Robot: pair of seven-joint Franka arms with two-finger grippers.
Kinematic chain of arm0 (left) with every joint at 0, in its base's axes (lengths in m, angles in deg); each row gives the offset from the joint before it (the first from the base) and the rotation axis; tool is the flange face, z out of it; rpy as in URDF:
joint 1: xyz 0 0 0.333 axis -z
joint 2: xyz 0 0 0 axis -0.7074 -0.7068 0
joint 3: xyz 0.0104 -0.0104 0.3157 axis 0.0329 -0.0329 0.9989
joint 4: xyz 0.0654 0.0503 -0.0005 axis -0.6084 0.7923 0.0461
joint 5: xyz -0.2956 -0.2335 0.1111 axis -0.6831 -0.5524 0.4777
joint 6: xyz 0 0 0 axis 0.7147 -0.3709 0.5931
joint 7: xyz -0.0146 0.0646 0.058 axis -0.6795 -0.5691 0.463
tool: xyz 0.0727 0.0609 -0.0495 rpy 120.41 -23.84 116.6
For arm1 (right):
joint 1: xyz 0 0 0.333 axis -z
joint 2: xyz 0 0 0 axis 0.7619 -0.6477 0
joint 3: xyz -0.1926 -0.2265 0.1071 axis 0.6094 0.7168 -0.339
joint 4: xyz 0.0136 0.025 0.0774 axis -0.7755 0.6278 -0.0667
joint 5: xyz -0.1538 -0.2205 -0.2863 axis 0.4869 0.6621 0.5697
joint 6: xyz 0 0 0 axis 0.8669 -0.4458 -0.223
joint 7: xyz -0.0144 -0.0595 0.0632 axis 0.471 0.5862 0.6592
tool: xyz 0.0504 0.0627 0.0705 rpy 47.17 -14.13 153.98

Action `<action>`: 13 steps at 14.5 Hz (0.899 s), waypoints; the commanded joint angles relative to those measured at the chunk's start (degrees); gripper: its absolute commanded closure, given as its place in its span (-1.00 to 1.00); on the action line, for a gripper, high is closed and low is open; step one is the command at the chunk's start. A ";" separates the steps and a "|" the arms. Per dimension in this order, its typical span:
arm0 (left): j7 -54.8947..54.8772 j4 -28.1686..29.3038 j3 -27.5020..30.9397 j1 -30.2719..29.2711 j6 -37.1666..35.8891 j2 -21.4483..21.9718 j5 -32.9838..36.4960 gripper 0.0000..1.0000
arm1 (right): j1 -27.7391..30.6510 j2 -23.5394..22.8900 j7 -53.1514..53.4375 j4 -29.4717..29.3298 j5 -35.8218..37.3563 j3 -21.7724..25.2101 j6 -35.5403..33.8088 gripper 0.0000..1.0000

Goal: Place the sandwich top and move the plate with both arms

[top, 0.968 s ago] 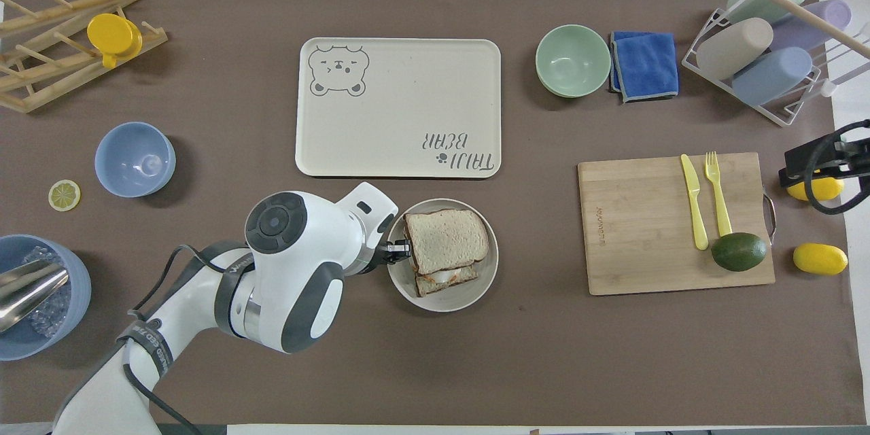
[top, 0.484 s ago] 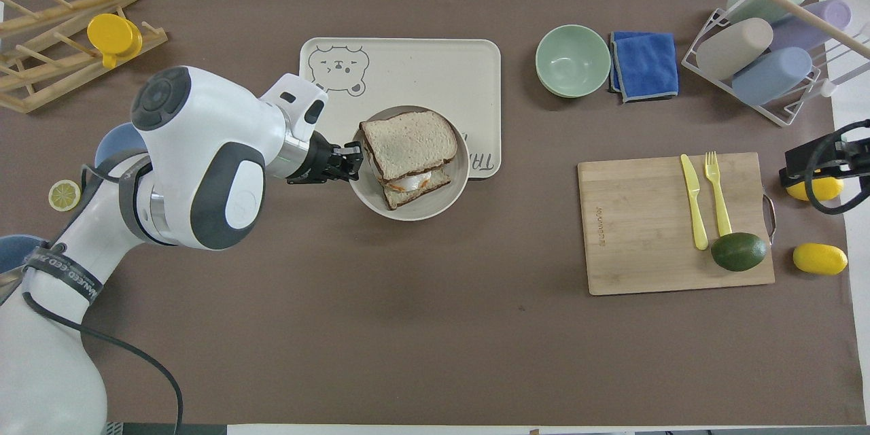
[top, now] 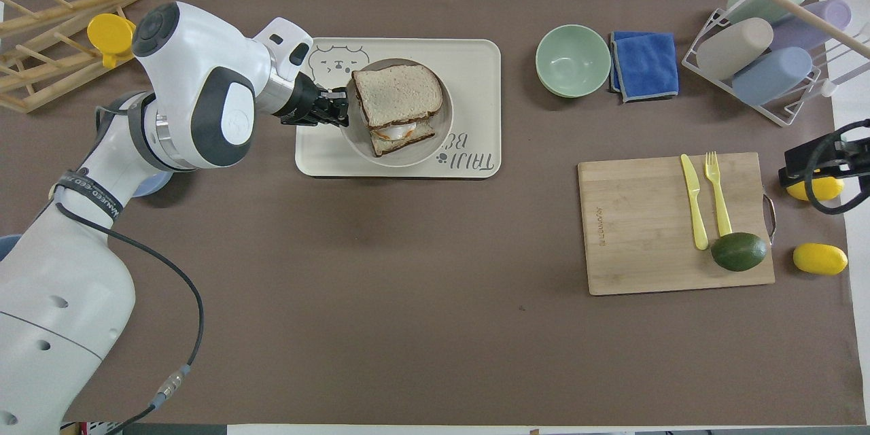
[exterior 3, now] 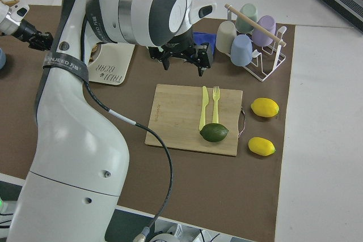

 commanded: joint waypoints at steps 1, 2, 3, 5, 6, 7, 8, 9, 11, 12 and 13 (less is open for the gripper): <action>-2.78 -2.77 -0.20 0.33 3.08 -2.67 0.25 1.00 | 0.24 0.33 -1.46 -0.12 -1.40 0.06 -0.02 -1.00; -3.57 -1.37 -0.20 0.42 4.50 -2.58 0.25 1.00 | 0.24 0.33 -1.46 -0.12 -1.40 -0.02 -0.02 -1.00; -4.19 -0.75 -0.20 0.50 4.86 -2.50 0.16 1.00 | 0.24 0.24 -1.46 -0.20 -1.40 0.06 0.07 -1.00; -5.51 0.83 -0.20 0.50 6.26 -2.23 0.07 1.00 | 0.24 0.33 -1.46 -0.20 -1.40 -0.02 -0.02 -1.00; -5.51 1.36 -0.29 0.59 7.05 -2.06 0.07 1.00 | 0.24 0.33 -1.46 -0.20 -1.31 -0.02 -0.02 -1.00; -5.42 1.28 -0.29 0.59 6.97 -2.05 0.07 1.00 | 0.15 0.33 -1.46 -0.29 -1.23 -0.02 -0.19 -1.00; -5.60 1.37 -0.20 0.51 6.97 -1.97 0.16 0.57 | 0.15 0.33 -1.55 -0.29 -1.23 -0.20 -0.28 -1.00; -5.69 1.37 -0.12 0.59 6.62 -1.97 0.16 -0.98 | 0.24 0.33 -1.55 -0.29 -1.23 -0.20 -0.28 -1.00; -6.12 0.76 -0.11 -0.11 4.62 -1.88 0.59 -1.00 | 0.24 0.33 -1.64 -0.29 -1.31 -0.20 -0.37 -1.00; -7.00 -0.64 0.06 -0.55 1.38 -1.88 1.38 -1.00 | 0.15 0.42 -1.64 -0.29 -1.31 -0.20 -0.45 -1.00; -7.79 -2.65 0.06 -1.94 -2.05 -1.79 1.56 -1.00 | 0.15 0.42 -1.64 -0.29 -1.31 -0.20 -0.54 -1.00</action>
